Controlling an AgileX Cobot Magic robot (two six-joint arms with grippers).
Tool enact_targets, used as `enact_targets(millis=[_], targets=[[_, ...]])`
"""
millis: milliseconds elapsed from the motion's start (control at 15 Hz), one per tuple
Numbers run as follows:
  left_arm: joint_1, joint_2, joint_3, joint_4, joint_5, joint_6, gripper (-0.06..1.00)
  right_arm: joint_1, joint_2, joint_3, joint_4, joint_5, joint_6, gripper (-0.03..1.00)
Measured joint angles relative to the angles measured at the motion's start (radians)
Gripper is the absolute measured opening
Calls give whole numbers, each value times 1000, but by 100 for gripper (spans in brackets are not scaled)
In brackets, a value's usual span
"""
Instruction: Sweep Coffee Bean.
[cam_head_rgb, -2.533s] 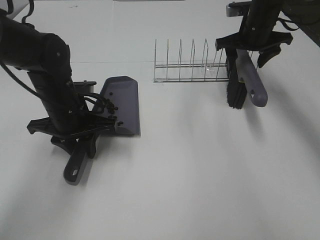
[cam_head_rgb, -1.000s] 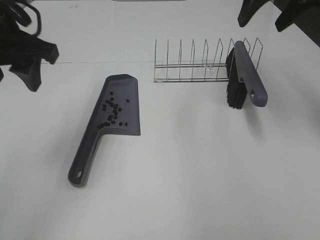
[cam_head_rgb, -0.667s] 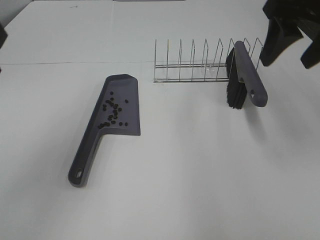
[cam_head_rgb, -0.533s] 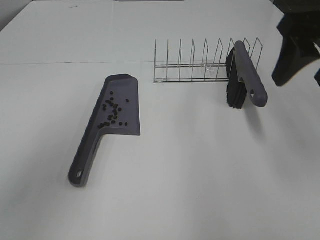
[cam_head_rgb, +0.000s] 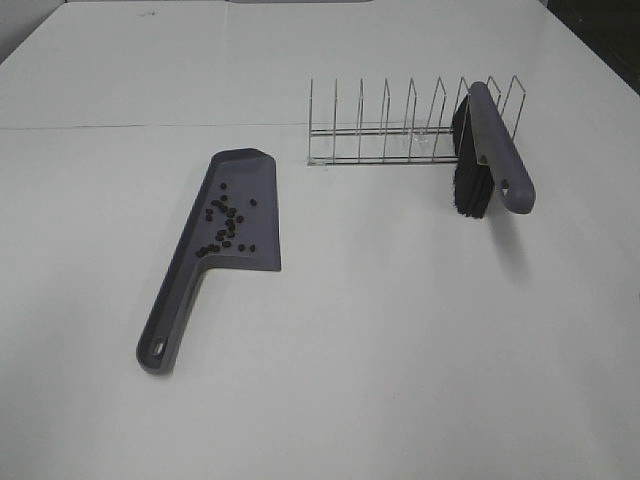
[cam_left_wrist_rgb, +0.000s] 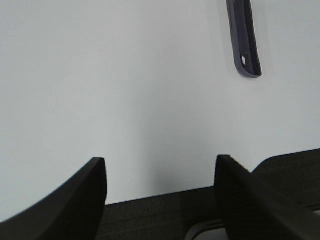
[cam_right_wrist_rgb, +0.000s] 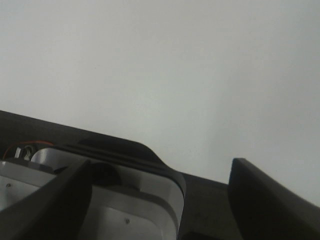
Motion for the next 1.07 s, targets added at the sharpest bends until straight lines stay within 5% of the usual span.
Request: enact_targets(millis=[333,800,1067], targets=[[0,-378,125,41,-100,2,57,0,-394,223,1,-261,-39,64],[0,-465,142,10,-149,110,57,0,-671,269,71,-276,-155,64],[0,-465,143,-15,-154,130,57,0,-672,258,63,-148,-172,64]])
